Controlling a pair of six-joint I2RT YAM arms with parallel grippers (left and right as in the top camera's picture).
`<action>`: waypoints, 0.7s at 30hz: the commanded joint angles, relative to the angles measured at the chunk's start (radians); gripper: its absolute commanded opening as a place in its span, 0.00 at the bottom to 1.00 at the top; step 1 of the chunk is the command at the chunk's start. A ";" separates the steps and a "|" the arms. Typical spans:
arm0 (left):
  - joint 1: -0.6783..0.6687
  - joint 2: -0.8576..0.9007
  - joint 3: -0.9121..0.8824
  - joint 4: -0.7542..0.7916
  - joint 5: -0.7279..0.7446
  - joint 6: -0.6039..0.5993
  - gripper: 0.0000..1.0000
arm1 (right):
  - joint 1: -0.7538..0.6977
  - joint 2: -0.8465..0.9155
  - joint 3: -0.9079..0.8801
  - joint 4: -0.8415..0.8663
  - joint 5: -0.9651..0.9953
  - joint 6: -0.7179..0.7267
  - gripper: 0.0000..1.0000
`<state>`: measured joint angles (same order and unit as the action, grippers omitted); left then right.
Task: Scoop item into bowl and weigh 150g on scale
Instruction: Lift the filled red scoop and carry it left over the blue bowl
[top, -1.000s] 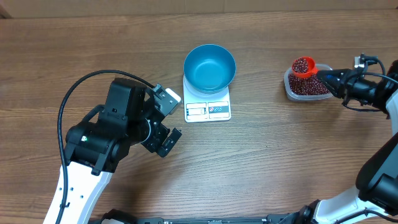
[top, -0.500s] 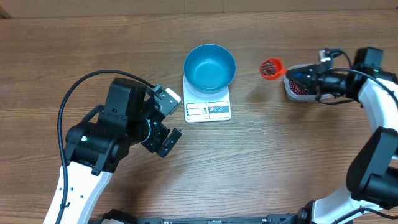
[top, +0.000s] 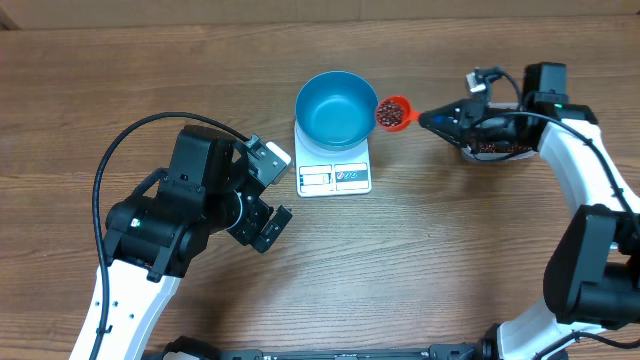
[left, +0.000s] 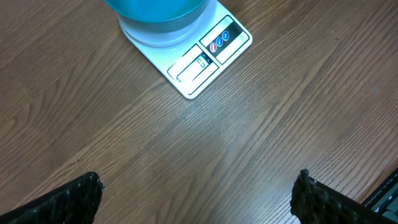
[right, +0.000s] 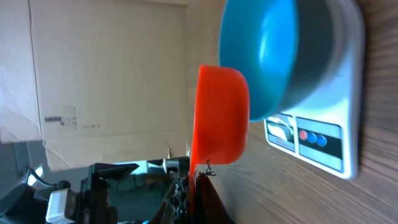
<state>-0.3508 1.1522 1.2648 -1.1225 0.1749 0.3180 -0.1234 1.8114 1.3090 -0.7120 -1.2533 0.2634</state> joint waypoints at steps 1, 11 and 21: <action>0.004 -0.001 0.021 0.001 -0.006 0.019 1.00 | 0.045 0.014 0.011 0.060 -0.026 0.062 0.04; 0.004 -0.001 0.021 0.001 -0.006 0.019 1.00 | 0.147 0.014 0.011 0.185 0.092 0.115 0.04; 0.004 -0.001 0.021 0.001 -0.006 0.019 1.00 | 0.242 0.014 0.011 0.307 0.347 0.072 0.04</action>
<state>-0.3508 1.1522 1.2648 -1.1225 0.1749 0.3180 0.0952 1.8114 1.3090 -0.4301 -1.0008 0.3683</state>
